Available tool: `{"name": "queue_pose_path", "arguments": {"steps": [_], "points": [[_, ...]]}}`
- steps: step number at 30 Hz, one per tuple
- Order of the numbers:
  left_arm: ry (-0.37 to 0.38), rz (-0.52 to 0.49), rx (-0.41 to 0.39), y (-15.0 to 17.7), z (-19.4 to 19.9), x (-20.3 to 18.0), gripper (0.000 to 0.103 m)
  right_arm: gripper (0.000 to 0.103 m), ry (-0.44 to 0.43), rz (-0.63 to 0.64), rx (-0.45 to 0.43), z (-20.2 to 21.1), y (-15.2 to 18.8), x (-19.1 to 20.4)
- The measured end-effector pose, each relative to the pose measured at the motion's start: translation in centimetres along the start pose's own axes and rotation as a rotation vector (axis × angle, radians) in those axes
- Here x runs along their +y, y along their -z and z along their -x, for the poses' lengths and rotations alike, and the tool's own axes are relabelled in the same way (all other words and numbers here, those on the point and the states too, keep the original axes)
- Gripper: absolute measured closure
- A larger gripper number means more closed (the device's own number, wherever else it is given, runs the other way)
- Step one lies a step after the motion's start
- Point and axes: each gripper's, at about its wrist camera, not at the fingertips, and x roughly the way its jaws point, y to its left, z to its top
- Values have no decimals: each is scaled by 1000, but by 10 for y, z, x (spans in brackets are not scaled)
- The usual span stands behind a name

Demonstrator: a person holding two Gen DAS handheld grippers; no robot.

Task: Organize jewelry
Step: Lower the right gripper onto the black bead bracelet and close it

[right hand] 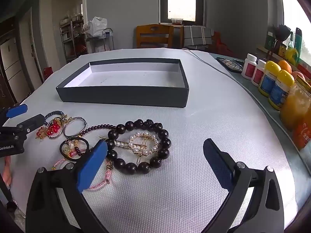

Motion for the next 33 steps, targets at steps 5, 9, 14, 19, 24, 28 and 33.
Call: {"name": "queue_pose_path", "arguments": {"steps": [5,9,14,19,24,28,33], "points": [[-2,-4,2,1,-1,-1,2,6,-1,-7,2,3,3,1],[-3,-1,-3,1,1,0,2,6,-3,-10,-2,1,-1,-2],[-4,-2,-1,1,1,0,2,6,-3,-9,2,1,-1,-1],[-4,-3,-1,1,1,0,2,6,-6,-9,1,-1,0,-3],[-5,-3,1,2,1,1,2,6,0,-4,-6,-1,0,-3],[-4,-3,3,1,1,1,2,6,-1,-3,-3,-1,0,-4],[-7,-4,3,2,1,1,2,6,-2,-5,-2,-1,0,-4]]}}
